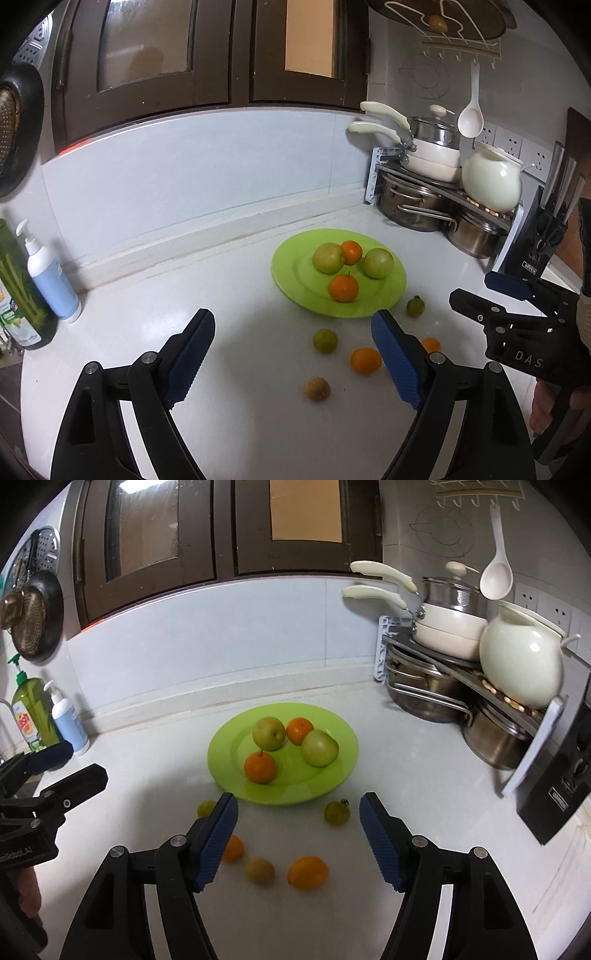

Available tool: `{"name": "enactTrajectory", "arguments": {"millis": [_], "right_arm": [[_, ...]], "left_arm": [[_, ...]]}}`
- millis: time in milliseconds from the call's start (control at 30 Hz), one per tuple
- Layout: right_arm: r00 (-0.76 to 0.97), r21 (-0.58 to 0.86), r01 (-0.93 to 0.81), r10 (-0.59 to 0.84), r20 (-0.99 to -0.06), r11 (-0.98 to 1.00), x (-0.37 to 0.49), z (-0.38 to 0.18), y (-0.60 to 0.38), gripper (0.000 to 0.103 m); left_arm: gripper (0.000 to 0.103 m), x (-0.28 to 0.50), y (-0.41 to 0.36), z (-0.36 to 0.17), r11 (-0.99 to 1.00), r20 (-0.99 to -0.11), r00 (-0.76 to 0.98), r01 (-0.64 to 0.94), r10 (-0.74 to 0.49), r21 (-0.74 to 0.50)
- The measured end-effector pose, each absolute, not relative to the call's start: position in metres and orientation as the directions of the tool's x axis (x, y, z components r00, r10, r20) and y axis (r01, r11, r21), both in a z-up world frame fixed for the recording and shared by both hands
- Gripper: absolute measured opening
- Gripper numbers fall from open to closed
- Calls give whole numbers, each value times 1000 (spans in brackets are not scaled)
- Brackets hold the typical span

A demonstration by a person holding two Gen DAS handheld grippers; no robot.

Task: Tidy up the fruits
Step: 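Move both open tools back toward the fruits left on the counter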

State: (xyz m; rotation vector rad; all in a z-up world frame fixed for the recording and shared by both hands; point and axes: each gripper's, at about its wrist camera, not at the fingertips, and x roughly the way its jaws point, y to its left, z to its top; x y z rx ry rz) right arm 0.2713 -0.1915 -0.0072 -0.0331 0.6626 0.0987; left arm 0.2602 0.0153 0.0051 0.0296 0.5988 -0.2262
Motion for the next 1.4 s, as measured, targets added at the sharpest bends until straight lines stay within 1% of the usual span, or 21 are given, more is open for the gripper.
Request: {"name": "enactTrajectory", "arguments": {"millis": [133,367,633,967,1000,1067,1133,1167,1200,1333,1400], "right_arm": [[786,6,-98,81,-614,995,260,-11,-193,69],[768,12,-97,82,-636,995,246,-24,-195,69],[726,17,-90,78,-683,996,246,-48,-199,69],[669,-12,-99,58,-741,995,260,-80,-203,69],[666,-15,-100,56,-744,995,262,-83,-203,68],[659,-11,-105,61,-749,994,266,-87,-204,68],[653,-6,-108,66,-754,994,271,-90,-204,68],[651,-3,-108,68,-756,994,273,-91,-205,66],[648,0,-107,69,-759,994,276,-92,-205,64],[634,30,-113,95,-768,993,284,-97,-206,60],[630,37,-119,105,-770,992,286,-98,-206,57]], "left_arm": [[87,251,15,0,975,-572,795,221,-199,-33],[87,240,13,-14,975,-605,773,222,-191,-24],[87,242,9,-43,976,-668,724,216,-173,-19],[85,261,0,-80,975,-733,659,221,-169,-27],[83,263,-1,-83,975,-737,654,222,-170,-29],[82,268,-4,-88,973,-745,645,229,-173,-28],[77,274,-6,-91,971,-750,636,235,-182,-37],[76,276,-7,-92,971,-752,632,236,-186,-41],[72,279,-7,-93,970,-756,627,237,-188,-44],[58,287,-10,-96,965,-764,611,254,-209,-61],[57,290,-12,-98,963,-767,604,260,-219,-70]]}}
